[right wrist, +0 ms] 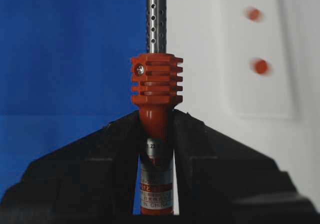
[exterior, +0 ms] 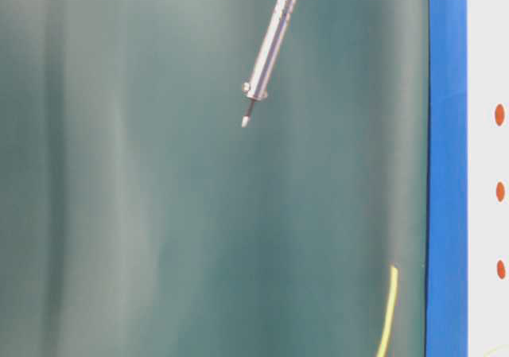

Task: Touch the tip of the soldering iron to the tip of the solder at the mark.
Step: 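Withdraw both grippers and lower the iron and solder onto the table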

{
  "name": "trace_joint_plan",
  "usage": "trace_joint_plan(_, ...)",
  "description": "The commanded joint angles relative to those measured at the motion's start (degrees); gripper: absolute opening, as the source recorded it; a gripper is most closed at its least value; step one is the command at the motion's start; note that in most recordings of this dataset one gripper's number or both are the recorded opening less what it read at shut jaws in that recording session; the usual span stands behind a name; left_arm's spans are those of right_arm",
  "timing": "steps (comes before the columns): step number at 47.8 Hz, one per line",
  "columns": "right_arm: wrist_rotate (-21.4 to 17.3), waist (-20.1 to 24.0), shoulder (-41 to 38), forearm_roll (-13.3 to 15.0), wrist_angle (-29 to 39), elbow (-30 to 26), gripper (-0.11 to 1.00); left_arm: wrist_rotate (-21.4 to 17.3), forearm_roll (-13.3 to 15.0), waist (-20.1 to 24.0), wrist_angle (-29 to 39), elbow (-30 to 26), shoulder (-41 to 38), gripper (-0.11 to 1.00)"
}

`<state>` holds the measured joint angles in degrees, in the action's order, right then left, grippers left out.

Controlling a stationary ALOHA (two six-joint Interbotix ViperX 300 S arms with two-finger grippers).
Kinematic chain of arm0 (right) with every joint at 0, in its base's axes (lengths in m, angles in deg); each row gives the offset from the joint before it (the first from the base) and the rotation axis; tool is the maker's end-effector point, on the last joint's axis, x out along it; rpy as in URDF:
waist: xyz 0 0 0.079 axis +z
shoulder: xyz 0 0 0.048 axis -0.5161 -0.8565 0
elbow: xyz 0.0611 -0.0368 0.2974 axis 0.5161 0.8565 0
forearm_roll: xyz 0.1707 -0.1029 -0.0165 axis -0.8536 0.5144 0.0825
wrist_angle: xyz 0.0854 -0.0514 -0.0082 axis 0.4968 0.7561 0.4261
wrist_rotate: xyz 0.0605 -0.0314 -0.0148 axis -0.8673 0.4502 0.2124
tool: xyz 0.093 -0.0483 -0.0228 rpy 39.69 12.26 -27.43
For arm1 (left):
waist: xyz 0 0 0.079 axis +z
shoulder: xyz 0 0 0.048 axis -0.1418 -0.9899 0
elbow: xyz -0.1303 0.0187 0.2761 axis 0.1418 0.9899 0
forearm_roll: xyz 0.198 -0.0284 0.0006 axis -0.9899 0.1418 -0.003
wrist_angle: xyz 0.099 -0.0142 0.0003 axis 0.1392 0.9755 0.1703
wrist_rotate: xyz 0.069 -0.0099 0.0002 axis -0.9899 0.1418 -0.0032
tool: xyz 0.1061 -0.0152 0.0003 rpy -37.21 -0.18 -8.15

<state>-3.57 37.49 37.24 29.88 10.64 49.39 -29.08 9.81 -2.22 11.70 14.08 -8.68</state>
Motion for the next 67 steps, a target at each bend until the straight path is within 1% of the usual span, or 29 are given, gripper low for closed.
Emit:
trace_joint_plan(1,-0.6,3.7,-1.3,-0.1,-2.6,-1.5,0.06,0.3,-0.1,-3.8,-4.3,0.8,0.7,0.00)
trace_joint_plan(6,-1.6,7.0,-4.5,-0.1,-5.2,-1.4,0.06,0.3,-0.1,-7.3,-8.8,2.5,-0.2,0.00)
trace_joint_plan(13,-2.9,9.5,-10.2,-0.1,-9.0,-1.1,0.06,0.3,-0.1,-9.5,-15.1,6.4,-3.8,0.00)
trace_joint_plan(20,-4.5,11.3,-17.5,-0.2,-13.5,-1.5,0.06,0.3,-0.1,-11.9,-24.4,9.0,-10.2,0.00)
trace_joint_plan(24,-5.2,12.1,-20.9,-0.2,-15.6,-1.8,0.06,0.1,-0.1,-13.9,-29.3,8.8,-15.2,0.00)
trace_joint_plan(27,-5.3,12.7,-23.5,-0.1,-17.3,-2.0,0.06,0.1,-0.1,-14.8,-31.1,8.3,-18.4,0.00)
trace_joint_plan(37,-5.3,14.7,-33.0,-0.1,-25.8,-2.9,0.06,0.0,-0.1,-16.3,-31.6,5.6,-26.9,0.00)
trace_joint_plan(44,-5.3,15.8,-39.9,-0.2,-30.7,-4.4,0.06,0.0,-0.1,-16.3,-31.6,4.8,-30.0,0.00)
trace_joint_plan(52,-5.4,16.3,-43.9,-0.6,-31.3,-6.1,0.06,-0.2,-0.1,-16.6,-31.5,4.0,-31.4,0.00)
trace_joint_plan(58,-5.4,16.3,-44.0,-1.7,-30.7,-6.2,0.06,-0.3,-0.1,-16.9,-31.1,3.4,-31.5,0.00)
trace_joint_plan(65,-5.4,16.3,-44.0,-1.7,-29.5,-6.3,0.07,-0.3,-0.1,-17.0,-30.9,2.6,-31.6,0.01)
trace_joint_plan(67,-5.4,16.3,-44.0,-1.7,-29.4,-6.4,0.10,-0.3,-0.1,-16.9,-30.7,2.4,-31.4,0.01)
